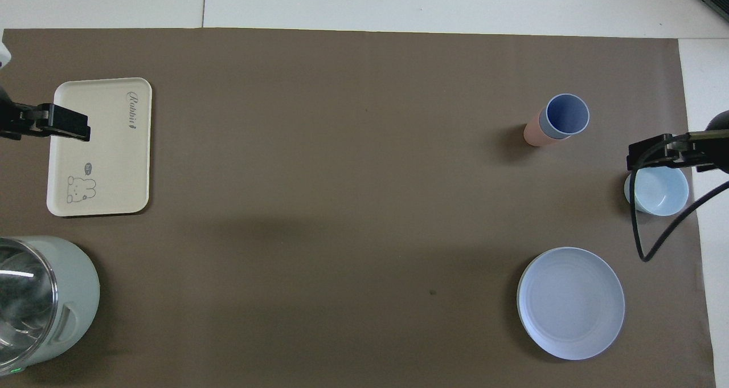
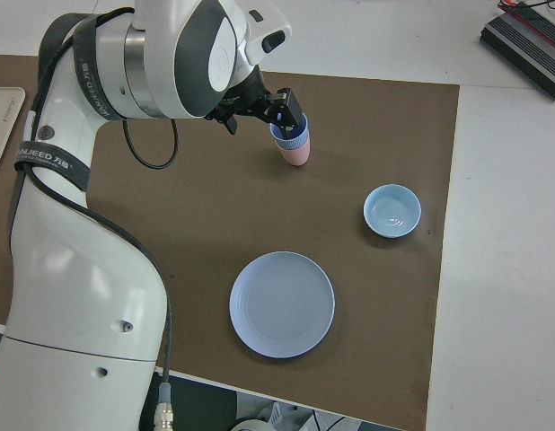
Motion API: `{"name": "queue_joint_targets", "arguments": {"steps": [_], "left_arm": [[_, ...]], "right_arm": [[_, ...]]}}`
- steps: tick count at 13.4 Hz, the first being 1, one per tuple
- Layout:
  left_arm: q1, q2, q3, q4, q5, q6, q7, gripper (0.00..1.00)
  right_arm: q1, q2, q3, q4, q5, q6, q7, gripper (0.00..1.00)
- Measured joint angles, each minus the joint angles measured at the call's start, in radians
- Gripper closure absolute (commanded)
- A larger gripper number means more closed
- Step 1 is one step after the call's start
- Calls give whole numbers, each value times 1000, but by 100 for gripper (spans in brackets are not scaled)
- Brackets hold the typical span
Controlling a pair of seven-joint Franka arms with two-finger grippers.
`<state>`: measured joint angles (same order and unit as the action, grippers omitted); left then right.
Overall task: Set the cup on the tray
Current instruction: 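Move the right gripper toward the blue cup nested in the pink cup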
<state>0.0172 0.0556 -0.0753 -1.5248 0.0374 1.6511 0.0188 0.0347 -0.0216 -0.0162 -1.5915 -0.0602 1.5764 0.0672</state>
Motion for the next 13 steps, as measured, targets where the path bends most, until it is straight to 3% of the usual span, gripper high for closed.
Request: {"name": "queue_joint_targets", "arguments": {"steps": [7,9,13], "left_arm": [[0,0,0,0,0,0,0,0],[0,0,0,0,0,0,0,0],[-5,0,-1,0,0,0,0,0]], "right_arm": [[-1,0,3,-2,11,3,-22,0],[-18,0,3,-15,87,66,-160,0],[-111,-3,0,-130,263,335,-626,0]]}}
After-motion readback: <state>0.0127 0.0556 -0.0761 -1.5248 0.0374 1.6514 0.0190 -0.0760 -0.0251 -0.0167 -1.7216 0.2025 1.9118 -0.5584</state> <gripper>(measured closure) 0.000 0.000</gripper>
